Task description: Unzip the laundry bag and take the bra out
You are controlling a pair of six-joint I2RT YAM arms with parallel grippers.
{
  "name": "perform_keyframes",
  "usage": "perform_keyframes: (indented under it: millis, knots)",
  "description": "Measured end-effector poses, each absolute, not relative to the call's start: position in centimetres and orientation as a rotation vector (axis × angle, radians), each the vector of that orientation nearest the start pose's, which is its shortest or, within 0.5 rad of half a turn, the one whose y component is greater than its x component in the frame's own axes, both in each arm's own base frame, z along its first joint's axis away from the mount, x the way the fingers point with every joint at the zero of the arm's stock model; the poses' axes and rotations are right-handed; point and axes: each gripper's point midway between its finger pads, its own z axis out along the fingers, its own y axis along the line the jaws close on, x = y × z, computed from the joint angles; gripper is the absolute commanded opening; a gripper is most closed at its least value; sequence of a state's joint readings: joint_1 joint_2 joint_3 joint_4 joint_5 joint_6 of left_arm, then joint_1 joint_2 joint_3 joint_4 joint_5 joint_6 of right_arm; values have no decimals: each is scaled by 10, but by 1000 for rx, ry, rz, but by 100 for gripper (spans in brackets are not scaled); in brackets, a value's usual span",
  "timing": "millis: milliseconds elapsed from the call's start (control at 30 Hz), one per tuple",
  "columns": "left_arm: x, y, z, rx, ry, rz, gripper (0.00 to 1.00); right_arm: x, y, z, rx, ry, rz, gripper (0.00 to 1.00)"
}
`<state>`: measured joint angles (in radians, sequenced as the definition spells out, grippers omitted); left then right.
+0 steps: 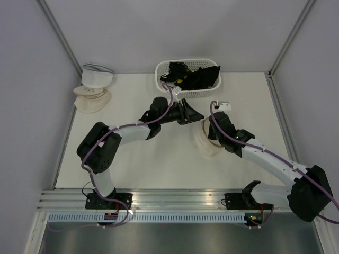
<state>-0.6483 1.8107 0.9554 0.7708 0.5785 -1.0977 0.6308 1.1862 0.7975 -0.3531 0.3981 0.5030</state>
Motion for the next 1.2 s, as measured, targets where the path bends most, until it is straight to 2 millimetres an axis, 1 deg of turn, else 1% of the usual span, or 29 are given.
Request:
perform_keyframes:
  millis: [33,67,100,167,200,267,333,400,467,533,600,733,767,800,867,900,933,1000,1033,1100,1133,1200]
  knots:
    - [316,-405,192,122,2008,-1642,52,292,152,130,56,2246,148,20]
    - [320,-412,197,145,2016,-1599,51,292,152,130,53,2247,148,23]
    - [323,-418,198,168,2040,-1545,51,292,152,130,55,2246,149,25]
    - [330,-428,201,211,2080,-1445,51,291,152,130,55,2247,150,29]
    - [333,-430,198,223,2104,-1396,51,291,152,130,55,2247,151,30]
    - [336,-428,182,230,2174,-1293,49,290,151,131,55,2245,151,34]
    - [338,-420,155,221,2266,-1177,47,290,151,134,59,2239,154,36]
    - [336,-409,126,214,2360,-1063,47,290,150,136,60,2234,157,37]
    - [332,-399,104,212,2433,-981,47,289,150,136,61,2233,158,38]
    - [327,-392,89,218,2488,-920,46,289,150,136,61,2234,157,38]
    - [323,-389,84,229,2511,-898,44,289,150,136,62,2233,158,38]
    - [319,-395,84,266,2511,-905,31,290,150,136,62,2233,158,37]
    - [318,-396,83,272,2511,-906,29,290,150,136,62,2233,158,37]
    - [317,-397,81,278,2513,-907,23,291,151,135,62,2232,159,37]
    - [315,-399,78,286,2520,-912,15,292,152,133,60,2236,159,37]
    - [315,-399,77,292,2522,-915,6,293,154,131,56,2240,161,38]
    - [314,-400,76,293,2525,-918,2,294,156,129,51,2244,167,39]
    - [314,-400,74,297,2526,-919,2,296,162,123,37,2255,184,42]
    - [314,-400,74,299,2525,-922,2,297,166,120,27,2264,195,46]
    - [314,-401,73,301,2515,-931,2,299,173,110,-3,2289,213,48]
    - [314,-401,71,301,2514,-933,2,299,176,106,-16,2298,218,52]
    - [312,-399,67,301,2514,-933,2,299,182,95,-47,2328,229,54]
